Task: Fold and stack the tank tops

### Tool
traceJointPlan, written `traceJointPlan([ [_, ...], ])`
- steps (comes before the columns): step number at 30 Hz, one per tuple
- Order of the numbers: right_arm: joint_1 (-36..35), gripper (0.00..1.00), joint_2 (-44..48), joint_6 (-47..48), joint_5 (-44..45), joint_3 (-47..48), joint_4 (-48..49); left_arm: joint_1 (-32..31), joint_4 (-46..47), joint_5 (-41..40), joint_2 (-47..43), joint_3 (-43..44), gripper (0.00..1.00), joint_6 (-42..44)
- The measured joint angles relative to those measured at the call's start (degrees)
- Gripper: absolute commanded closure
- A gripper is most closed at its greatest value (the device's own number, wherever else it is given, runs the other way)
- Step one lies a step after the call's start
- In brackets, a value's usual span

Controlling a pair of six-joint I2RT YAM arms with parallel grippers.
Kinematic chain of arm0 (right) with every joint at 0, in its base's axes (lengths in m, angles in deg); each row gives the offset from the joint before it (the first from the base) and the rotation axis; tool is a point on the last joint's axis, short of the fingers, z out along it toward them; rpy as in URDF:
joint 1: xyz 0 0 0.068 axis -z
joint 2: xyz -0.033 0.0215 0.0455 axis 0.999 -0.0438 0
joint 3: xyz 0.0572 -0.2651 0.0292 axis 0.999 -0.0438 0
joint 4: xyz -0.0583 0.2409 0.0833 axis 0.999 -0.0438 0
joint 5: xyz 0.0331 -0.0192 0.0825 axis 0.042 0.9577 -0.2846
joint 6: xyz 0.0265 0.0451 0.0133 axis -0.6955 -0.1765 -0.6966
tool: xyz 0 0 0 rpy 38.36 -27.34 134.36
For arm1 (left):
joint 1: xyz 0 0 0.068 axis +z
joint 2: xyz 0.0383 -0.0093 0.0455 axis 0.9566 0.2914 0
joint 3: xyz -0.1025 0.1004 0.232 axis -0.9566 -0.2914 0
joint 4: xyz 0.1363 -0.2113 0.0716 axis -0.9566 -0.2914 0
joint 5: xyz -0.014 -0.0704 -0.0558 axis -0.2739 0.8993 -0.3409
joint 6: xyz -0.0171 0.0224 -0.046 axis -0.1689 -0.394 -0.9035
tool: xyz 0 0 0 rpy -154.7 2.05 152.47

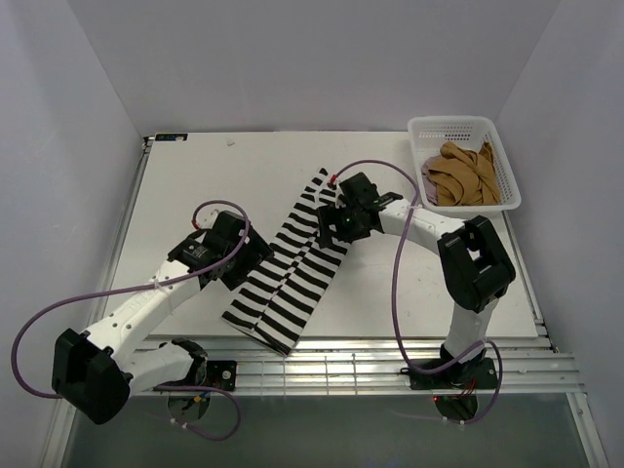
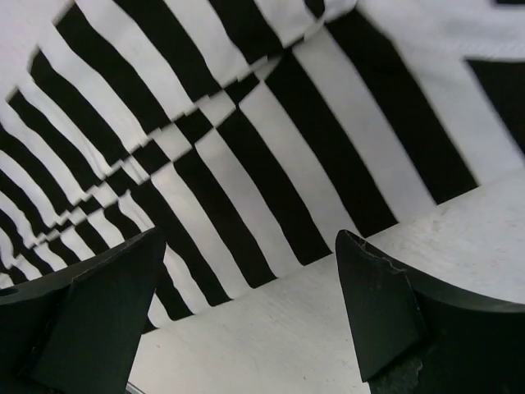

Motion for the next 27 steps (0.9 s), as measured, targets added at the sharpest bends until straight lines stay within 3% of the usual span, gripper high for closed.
traceJointPlan([
  [6, -0.5, 0.10, -5.4, 0.7, -1.2, -0.5, -0.7, 0.0, -0.4, -1.8, 0.8, 2.4, 0.02, 7.3],
  [13, 2.2, 0.10, -11.6, 1.4, -2.3, 7.2, -0.9, 0.0, -0.8, -2.1, 1.4, 2.4, 0.02, 11.6],
  [24, 10.2, 0.10, -34.3, 10.6, -5.8, 42.8, -6.6, 0.0, 2.6, 1.4, 2.3, 0.0, 0.02, 15.8],
  [27, 10.9, 0.10, -36.3, 14.2, -6.3, 46.9, -8.6, 0.0, 3.8, 3.0, 3.7, -1.4, 0.02, 16.4],
])
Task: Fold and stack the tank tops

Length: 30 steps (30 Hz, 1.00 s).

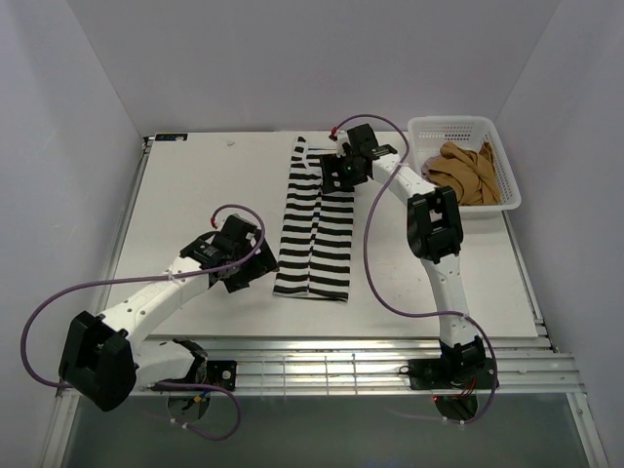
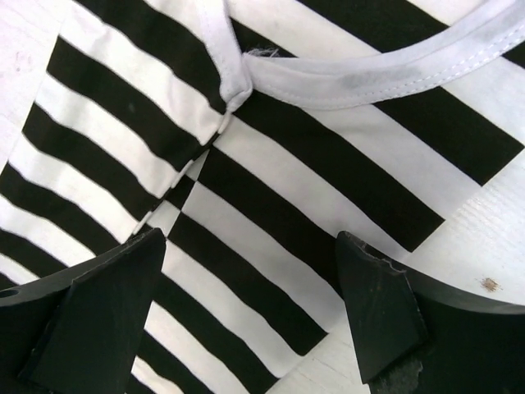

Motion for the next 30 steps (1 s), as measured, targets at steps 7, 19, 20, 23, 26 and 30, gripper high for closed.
traceJointPlan([
  [7, -1.0, 0.10, 7.6, 3.3, -2.5, -4.1, -2.4, 0.0, 4.2, 3.2, 2.7, -3.2, 0.02, 1.7],
  [19, -2.0, 0.10, 53.2, -5.9, -0.1, -45.1, 9.5, 0.0, 13.4, 10.1, 8.8, -8.5, 0.13, 4.9],
  [20, -2.0, 0.10, 55.4, -6.8, 0.1, -48.7, 10.3, 0.0, 13.7, 10.3, 8.9, -9.3, 0.18, 4.8],
  [23, -2.0, 0.10, 59.5, -9.6, 0.5, -58.6, 11.1, 0.0, 15.1, 10.3, 9.2, -10.0, 0.31, 4.4],
  [26, -2.0, 0.10, 62.5, -11.8, 0.2, -67.0, 11.1, 0.0, 16.3, 10.3, 9.7, -10.5, 0.42, 4.0],
  [30, -2.0, 0.10, 67.3, -13.3, -0.9, -76.3, 11.0, 0.1, 19.5, 11.1, 10.9, -11.1, 0.58, 3.1],
])
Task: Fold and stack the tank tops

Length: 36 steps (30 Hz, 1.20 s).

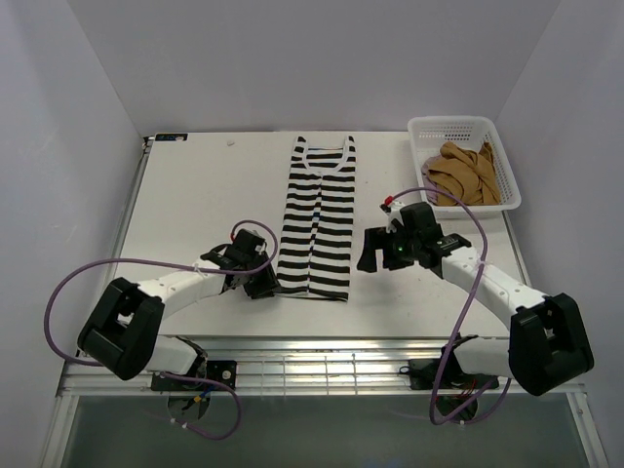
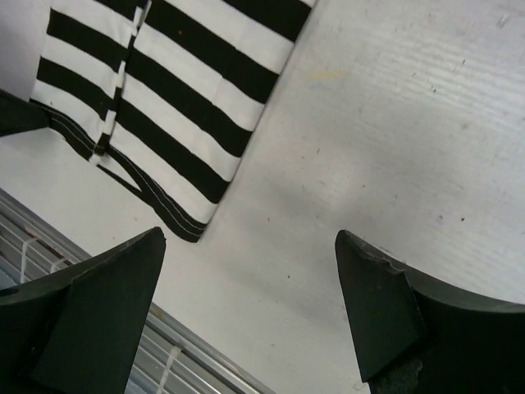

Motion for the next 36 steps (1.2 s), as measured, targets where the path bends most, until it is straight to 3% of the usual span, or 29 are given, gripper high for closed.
traceJointPlan([
  [5, 0.0, 0.10, 2.7, -1.0, -1.2, -4.6, -0.3, 0.0, 3.2, 1.8, 2.4, -0.2, 0.83, -0.5],
  [7, -0.2, 0.10, 4.0, -1.9, -1.8, -6.5, -0.3, 0.0, 4.3, 2.8, 3.1, -0.1, 1.00, -0.7],
  [22, -11.2, 0.10, 4.9, -17.9, 1.3, -13.0, 2.3, 0.0, 6.5, 6.4, -1.6, -5.3, 1.00, -3.2],
  [36, -15.8, 0.05, 2.5, -29.4, 3.5, -15.3, 9.2, -0.2, 5.1, 6.8, -6.1, -8.8, 1.00, -6.8],
])
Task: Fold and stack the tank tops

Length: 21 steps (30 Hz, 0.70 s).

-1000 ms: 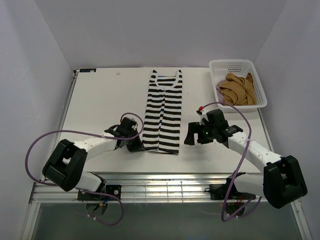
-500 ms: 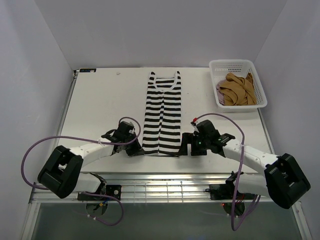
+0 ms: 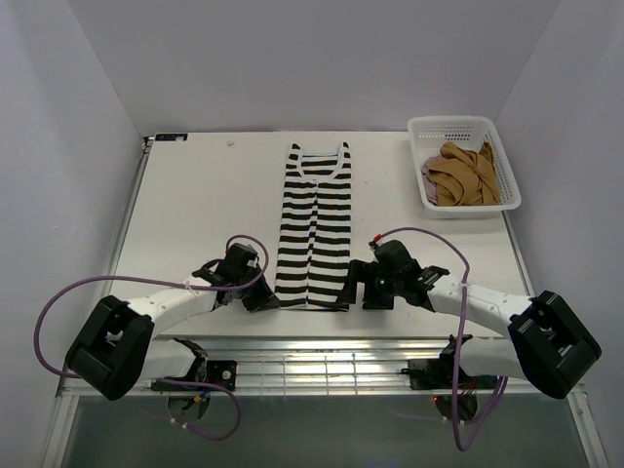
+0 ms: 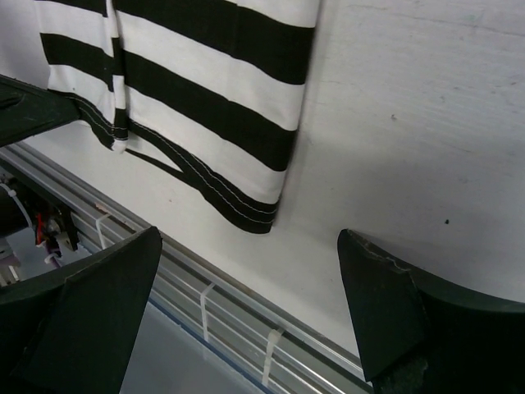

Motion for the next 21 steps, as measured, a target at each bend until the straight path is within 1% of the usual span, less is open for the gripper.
traceJointPlan([
  [4, -1.1, 0.00, -0.7, -2.0, -0.6, -0.3, 2.5, -0.1, 0.4, 0.2, -0.3, -0.5, 1.00, -0.6],
  [5, -1.3, 0.00, -1.0, -2.4, -0.7, -0.3, 3.1, -0.1, 0.4, 0.2, -0.4, -0.5, 1.00, -0.8],
  [6, -1.6, 0.08, -1.3, -2.8, -0.8, -0.3, 3.7, -0.1, 0.4, 0.2, -0.4, -0.5, 1.00, -0.9],
  [8, -2.1, 0.16, -2.1, -3.7, -0.8, -0.4, 4.6, -0.1, 0.4, 0.2, -0.5, -0.6, 1.00, -1.1],
  [10, -2.4, 0.26, -2.8, -4.3, -0.9, -0.4, 5.0, -0.2, 0.4, 0.2, -0.6, -0.7, 1.00, -1.4],
  [11, -2.5, 0.36, -3.1, -4.8, -0.8, -0.5, 5.0, -0.2, 0.4, 0.2, -0.7, -0.8, 1.00, -1.5],
  [13, -2.7, 0.45, -3.7, -5.5, -0.4, -0.6, 4.8, -0.2, 0.3, 0.2, -1.0, -0.9, 1.00, -1.7],
  [14, -2.7, 0.52, -4.0, -6.1, -0.6, -0.7, 4.7, -0.3, 0.3, 0.2, -1.2, -1.1, 1.00, -1.8],
  [21, -2.8, 0.75, -5.4, -8.0, -0.2, -1.7, 5.1, -0.3, 0.0, 0.2, -2.1, -1.6, 1.00, -2.0],
])
